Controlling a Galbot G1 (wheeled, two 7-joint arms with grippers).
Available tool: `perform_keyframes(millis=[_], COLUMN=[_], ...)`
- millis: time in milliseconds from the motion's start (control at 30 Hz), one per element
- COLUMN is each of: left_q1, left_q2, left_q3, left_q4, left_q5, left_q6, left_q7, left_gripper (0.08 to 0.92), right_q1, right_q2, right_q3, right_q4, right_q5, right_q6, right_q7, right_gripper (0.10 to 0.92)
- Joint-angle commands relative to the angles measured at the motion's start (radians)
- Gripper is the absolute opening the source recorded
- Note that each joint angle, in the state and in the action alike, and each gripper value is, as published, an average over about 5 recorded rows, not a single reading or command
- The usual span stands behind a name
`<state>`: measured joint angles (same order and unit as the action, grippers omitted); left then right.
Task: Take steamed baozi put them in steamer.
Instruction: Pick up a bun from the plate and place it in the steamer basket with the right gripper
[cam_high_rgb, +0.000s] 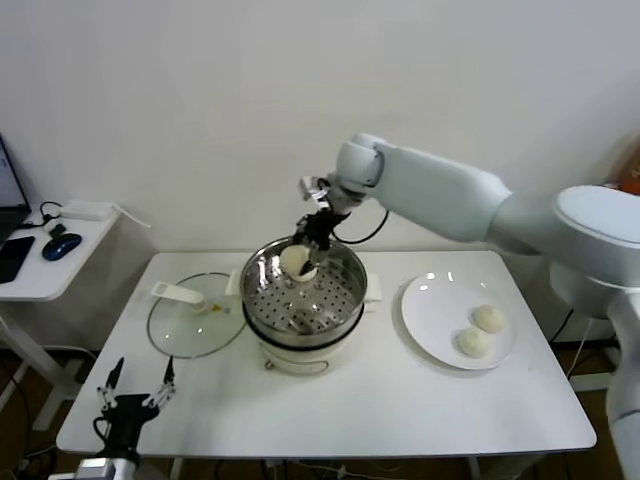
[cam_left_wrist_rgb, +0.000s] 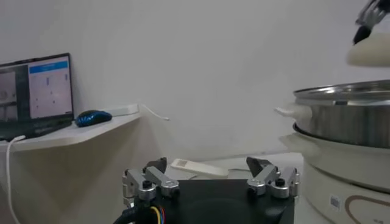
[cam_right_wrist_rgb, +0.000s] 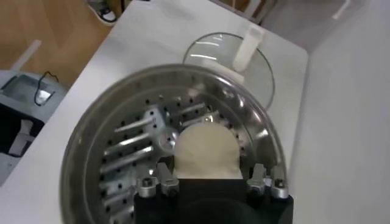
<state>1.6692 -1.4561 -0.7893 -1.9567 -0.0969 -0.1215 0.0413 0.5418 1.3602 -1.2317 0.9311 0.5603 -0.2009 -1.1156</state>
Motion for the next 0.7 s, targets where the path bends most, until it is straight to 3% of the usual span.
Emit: perform_keyframes(millis=[33,700], left_q1=[0.003,0.011], left_q2=[0.003,0.003], left_q3=[-0.002,0.001], left_q4=[-0.001,0.011], left_q5=[0.004,0.005], left_q6=[0.002,-0.008], left_q7=[0.000,0.000], left_gripper=[0.823,0.823], right_q1=[-0.093,-0.136], right_q2=[0.116,0.125], right_q3=[0.005,0.042], right_q4=[-0.051,-0.106], right_q5=[-0.016,-0.089], right_q6=[-0.014,-0.004], right_q7=[0.009,0.007], right_gripper=[0.687,0.685])
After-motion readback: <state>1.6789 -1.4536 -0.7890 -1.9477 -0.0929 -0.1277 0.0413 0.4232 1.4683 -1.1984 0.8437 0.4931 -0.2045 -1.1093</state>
